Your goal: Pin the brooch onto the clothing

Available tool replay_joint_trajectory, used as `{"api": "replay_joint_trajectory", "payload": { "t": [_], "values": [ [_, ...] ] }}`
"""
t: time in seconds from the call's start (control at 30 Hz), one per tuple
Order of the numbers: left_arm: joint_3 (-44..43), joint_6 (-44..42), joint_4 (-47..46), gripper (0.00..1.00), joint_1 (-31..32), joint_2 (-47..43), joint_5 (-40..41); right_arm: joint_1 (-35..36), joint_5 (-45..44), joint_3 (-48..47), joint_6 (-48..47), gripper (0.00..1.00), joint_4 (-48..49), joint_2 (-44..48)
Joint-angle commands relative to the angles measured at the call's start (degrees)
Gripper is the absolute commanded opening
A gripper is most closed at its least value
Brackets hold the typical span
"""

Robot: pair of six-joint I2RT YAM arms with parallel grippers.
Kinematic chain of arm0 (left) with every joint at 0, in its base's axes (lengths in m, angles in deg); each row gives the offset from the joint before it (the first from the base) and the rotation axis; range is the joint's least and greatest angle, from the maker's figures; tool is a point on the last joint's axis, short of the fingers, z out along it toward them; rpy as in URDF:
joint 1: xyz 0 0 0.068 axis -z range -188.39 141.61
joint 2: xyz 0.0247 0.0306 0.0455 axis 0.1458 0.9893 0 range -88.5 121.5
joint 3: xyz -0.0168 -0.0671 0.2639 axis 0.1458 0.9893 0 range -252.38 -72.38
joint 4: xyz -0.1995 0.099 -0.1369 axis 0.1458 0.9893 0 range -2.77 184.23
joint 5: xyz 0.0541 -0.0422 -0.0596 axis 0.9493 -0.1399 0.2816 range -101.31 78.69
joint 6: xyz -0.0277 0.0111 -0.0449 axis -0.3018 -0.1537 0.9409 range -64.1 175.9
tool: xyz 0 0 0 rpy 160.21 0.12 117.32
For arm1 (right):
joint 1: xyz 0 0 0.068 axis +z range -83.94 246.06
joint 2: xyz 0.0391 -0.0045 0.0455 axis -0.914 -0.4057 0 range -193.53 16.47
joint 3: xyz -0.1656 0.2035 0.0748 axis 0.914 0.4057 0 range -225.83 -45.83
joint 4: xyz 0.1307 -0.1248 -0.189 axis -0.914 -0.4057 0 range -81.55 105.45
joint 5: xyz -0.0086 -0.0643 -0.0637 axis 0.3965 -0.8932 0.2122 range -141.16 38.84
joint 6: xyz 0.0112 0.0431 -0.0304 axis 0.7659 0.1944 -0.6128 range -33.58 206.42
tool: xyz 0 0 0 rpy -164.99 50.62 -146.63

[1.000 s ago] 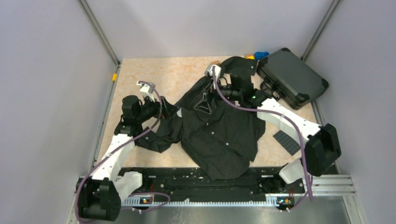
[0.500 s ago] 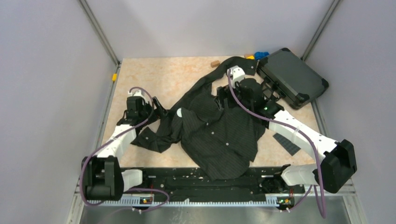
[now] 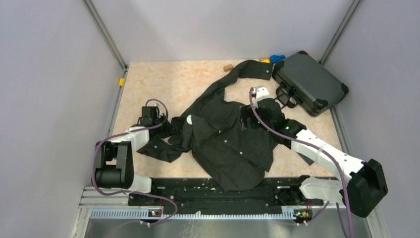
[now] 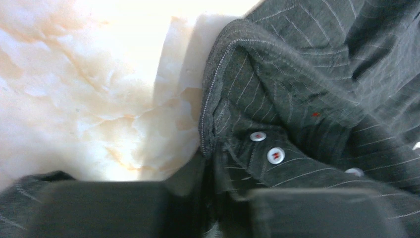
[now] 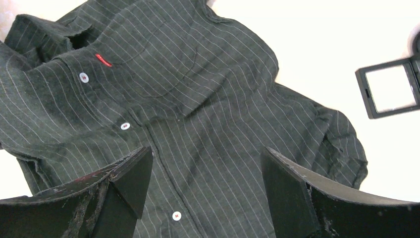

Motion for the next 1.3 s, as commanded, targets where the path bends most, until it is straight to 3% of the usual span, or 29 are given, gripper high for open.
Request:
{"api": "replay_joint_trajectory", "payload": {
  "t": [0.0,0.17,0.37,0.6,0.77,0.83,0.9,0.97,1.03,1.27],
  "values": [
    [-1.9,-0.4,-3.3,0.00,-0.6,-0.5,1.7,-0.3,-2.5,0.9,1.2,0.81,1.4,3.0],
    [-12.4,-4.0,0.6,0.00,-3.7,1.4,8.9,-0.3,-2.8,2.2,2.6,0.81,0.5,1.9],
    [-26.8,-7.0,2.1,0.00,-8.4,12.1,13.2,-0.3,-5.0,3.5,5.1,0.80,-0.5,0.0],
    [-46.5,-9.9,3.2,0.00,-11.3,27.4,9.0,-0.3,-4.9,3.9,6.8,0.80,0.2,-2.5],
    [-54.1,-10.3,0.7,0.00,-13.4,34.7,9.2,-0.3,-3.8,3.7,6.5,0.80,0.2,-3.2],
    [-57.3,-9.9,1.0,0.20,-14.2,36.5,7.9,-0.3,-3.7,3.9,6.1,0.81,0.1,-3.2],
    [-59.3,-9.8,3.5,0.54,-14.3,36.6,7.5,-0.3,-3.4,3.8,6.1,0.82,0.0,-3.2],
    [-57.0,-9.9,3.5,0.77,-13.9,34.1,7.1,-0.3,-2.7,3.7,6.0,0.84,0.5,-3.3],
    [-52.8,-10.0,2.7,0.83,-13.5,30.0,8.0,-0.5,-3.4,3.1,6.1,0.87,0.7,-3.8],
    [-30.1,-6.4,3.2,0.85,-12.3,8.0,14.1,-3.5,-3.0,1.8,6.7,0.87,0.7,-7.5]
  ]
}}
